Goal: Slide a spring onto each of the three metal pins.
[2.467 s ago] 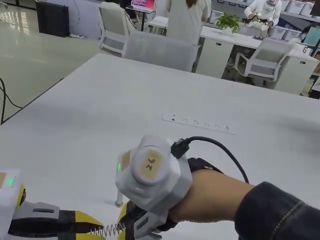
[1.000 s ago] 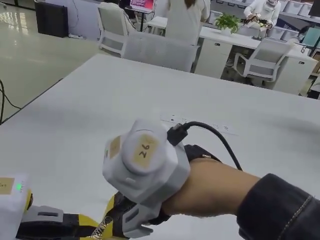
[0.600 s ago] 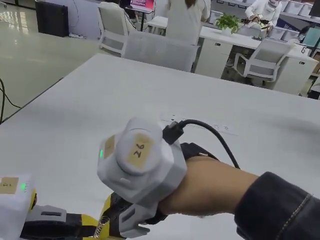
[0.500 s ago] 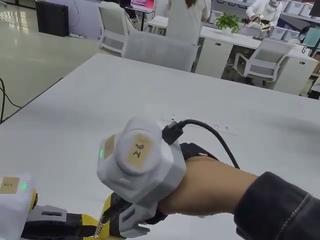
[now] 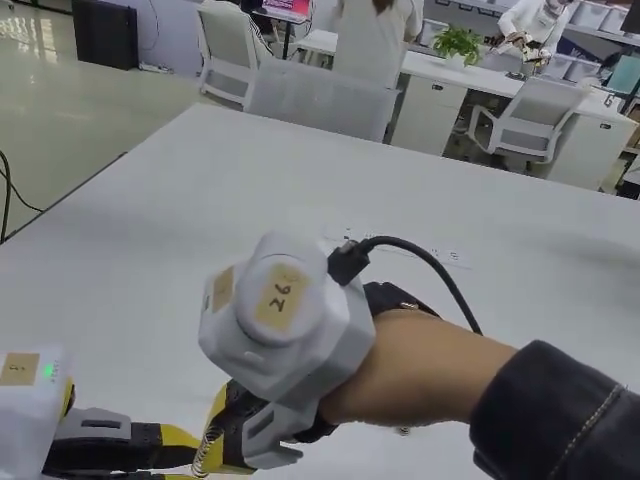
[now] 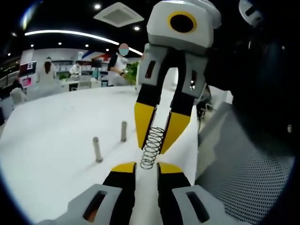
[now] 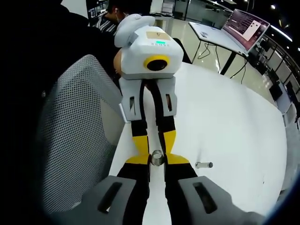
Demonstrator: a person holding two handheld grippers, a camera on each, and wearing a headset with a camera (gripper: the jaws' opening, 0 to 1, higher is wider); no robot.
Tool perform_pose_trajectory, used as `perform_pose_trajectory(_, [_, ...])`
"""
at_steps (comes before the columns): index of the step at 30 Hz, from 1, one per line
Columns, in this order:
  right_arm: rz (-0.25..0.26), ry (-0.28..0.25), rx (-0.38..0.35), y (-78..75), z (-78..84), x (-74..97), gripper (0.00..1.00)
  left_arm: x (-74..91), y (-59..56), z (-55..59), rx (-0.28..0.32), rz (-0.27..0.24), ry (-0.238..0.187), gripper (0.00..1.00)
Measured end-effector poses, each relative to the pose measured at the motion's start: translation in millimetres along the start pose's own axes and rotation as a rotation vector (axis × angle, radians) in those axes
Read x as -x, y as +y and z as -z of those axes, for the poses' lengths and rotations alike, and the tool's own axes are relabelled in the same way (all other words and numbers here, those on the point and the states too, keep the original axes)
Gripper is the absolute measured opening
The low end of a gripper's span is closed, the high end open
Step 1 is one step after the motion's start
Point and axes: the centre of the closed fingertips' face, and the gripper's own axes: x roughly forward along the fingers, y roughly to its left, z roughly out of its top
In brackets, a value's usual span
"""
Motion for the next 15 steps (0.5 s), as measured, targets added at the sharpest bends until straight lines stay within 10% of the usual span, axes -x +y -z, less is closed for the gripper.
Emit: perform_pose_trajectory(15, [0.014,0.024,-0.026,-3.7,12.3,3.6,0.08,9.3,15.1,-1.5,0.023,-0.076,-0.022,0.27])
